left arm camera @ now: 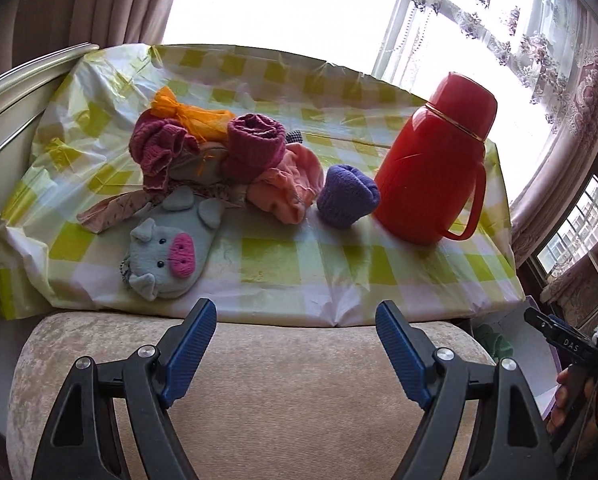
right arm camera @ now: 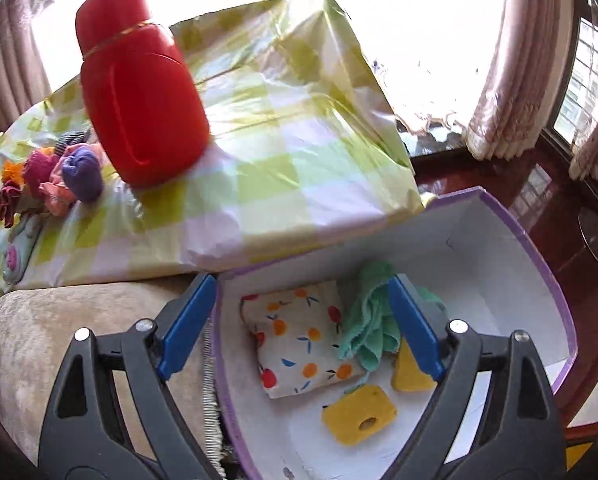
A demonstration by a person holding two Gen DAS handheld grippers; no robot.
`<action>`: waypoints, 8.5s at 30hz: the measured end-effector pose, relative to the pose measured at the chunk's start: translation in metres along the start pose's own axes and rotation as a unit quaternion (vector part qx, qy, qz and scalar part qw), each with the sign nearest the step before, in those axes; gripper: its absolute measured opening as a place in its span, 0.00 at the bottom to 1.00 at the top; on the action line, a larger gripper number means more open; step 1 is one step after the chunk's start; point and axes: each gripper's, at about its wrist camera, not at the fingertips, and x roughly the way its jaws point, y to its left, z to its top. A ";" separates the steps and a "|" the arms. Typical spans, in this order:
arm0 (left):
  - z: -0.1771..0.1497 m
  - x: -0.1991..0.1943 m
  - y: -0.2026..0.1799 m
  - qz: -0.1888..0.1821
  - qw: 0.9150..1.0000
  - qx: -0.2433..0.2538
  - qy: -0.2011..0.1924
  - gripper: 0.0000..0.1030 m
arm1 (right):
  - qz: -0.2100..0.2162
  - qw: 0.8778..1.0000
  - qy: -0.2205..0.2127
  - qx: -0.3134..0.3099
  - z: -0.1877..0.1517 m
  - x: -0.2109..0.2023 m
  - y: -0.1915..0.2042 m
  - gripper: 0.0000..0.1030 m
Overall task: Organize soft objects
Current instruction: 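Move both open tools back over the remaining items on the table, then grasp the blue pig plush with the left tool while the right tool grasps the purple rolled sock, then carry the pig plush and purple sock over the purple-rimmed box with both tools, then open the left tool to drop the pig plush while the right tool drops the purple sock, then move both open tools back over the soft items on the table, then grasp the magenta knit glove with the left tool while the right tool grasps the magenta rolled sock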
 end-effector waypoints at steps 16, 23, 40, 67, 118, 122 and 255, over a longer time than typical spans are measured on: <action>0.012 0.002 0.069 0.025 0.995 -0.094 -0.024 0.80 | 0.071 0.987 -0.051 -0.131 0.028 0.006 0.157 0.97; 0.022 0.025 0.091 0.022 0.991 -0.133 0.006 0.80 | 0.078 0.983 -0.041 -0.158 0.045 0.036 0.208 0.97; 0.041 0.094 0.101 0.086 0.985 -0.126 0.081 0.80 | 0.028 0.987 -0.031 -0.154 0.071 0.098 0.265 0.97; 0.023 0.078 0.086 0.076 0.991 -0.102 0.039 0.45 | 0.074 0.986 -0.024 -0.150 0.076 0.126 0.284 0.54; -0.028 0.036 -0.213 -0.234 0.956 0.164 0.073 0.42 | -0.067 0.987 -0.051 0.136 0.020 -0.018 -0.078 0.54; -0.043 0.042 -0.252 -0.262 0.939 0.195 0.104 0.42 | -0.093 0.981 -0.052 0.159 0.013 -0.026 -0.108 0.54; 0.029 0.028 0.187 0.041 0.935 -0.351 -0.032 0.73 | 0.194 0.963 -0.031 -0.186 0.067 0.037 0.274 0.82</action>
